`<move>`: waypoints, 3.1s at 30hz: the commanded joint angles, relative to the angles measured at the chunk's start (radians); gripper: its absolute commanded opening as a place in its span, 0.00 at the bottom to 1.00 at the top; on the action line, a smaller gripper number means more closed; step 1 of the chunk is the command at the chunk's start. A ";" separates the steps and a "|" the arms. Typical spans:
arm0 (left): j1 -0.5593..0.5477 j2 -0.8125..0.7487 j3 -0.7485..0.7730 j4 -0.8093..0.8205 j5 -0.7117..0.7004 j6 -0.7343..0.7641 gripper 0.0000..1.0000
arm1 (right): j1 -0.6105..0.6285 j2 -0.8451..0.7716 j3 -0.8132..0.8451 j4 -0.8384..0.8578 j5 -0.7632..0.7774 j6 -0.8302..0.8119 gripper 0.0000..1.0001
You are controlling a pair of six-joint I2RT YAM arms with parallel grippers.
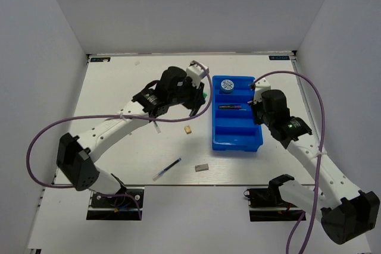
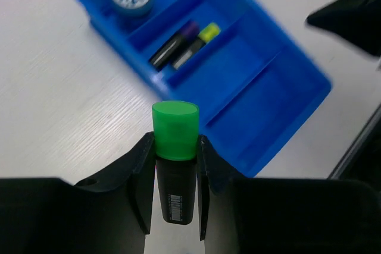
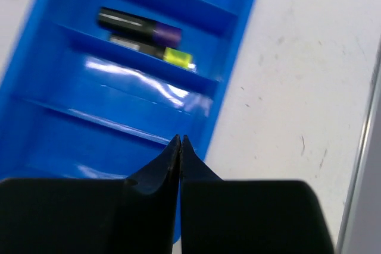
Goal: Sort the stationery into containers
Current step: Place the stationery into the container, then grab a piece of stationery with the right arm
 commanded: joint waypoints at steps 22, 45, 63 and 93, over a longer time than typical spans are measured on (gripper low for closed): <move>-0.046 0.810 0.620 0.381 0.183 0.025 0.00 | -0.189 -0.091 -0.189 0.239 0.097 0.063 0.00; -0.066 0.749 0.476 0.353 0.054 0.156 0.76 | -0.241 -0.085 -0.192 0.221 0.030 0.076 0.00; -0.100 -0.106 -0.090 0.000 -0.560 -0.184 0.31 | -0.209 0.126 0.046 -0.074 -0.735 -0.147 0.00; 0.152 -1.003 -0.749 -0.383 -0.374 -0.249 0.79 | 0.458 1.247 0.976 -0.441 -0.222 0.207 0.59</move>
